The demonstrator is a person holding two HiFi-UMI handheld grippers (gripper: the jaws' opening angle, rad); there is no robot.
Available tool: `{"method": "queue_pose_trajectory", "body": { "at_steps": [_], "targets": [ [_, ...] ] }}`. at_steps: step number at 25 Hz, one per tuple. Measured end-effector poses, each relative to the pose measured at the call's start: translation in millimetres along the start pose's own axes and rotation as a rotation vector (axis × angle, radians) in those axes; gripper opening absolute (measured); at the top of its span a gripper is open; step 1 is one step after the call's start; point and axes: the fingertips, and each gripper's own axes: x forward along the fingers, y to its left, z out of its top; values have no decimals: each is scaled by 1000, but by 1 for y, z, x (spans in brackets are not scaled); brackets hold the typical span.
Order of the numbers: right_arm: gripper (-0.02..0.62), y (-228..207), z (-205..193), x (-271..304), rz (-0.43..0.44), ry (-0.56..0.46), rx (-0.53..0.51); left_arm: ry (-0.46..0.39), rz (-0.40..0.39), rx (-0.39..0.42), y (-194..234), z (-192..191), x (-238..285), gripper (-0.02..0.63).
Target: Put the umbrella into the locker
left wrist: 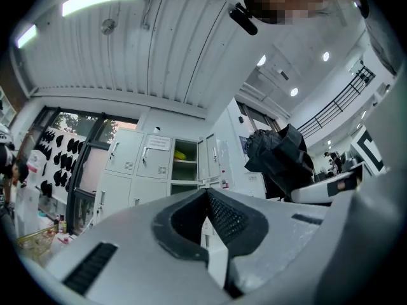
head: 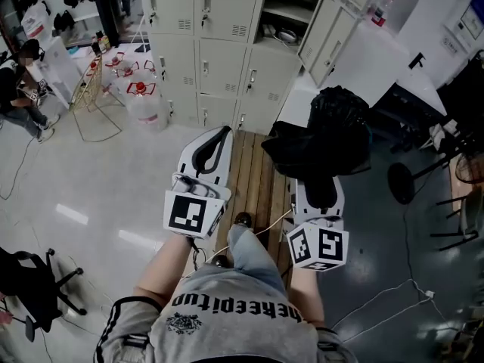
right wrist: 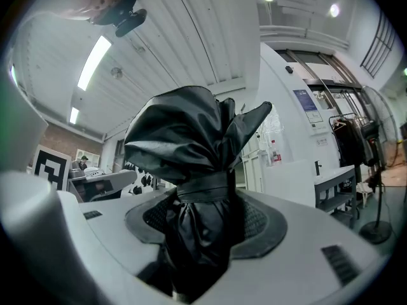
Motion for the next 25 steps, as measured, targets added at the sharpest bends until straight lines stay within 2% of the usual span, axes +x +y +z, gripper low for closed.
{"method": "queue_pose_trajectory", "body": {
  "at_steps": [7,15,25],
  "targets": [
    [247,-11,-14,41,-2,12,-2,-19,20,-22,25,-12,35,3],
    [247,-44,-19,120,16,8,12,-40,26,-52,48,-28,110,3],
    [249,-96,-21,230,50,11,16,-19,49,3,74,-51,223,3]
  ]
}}
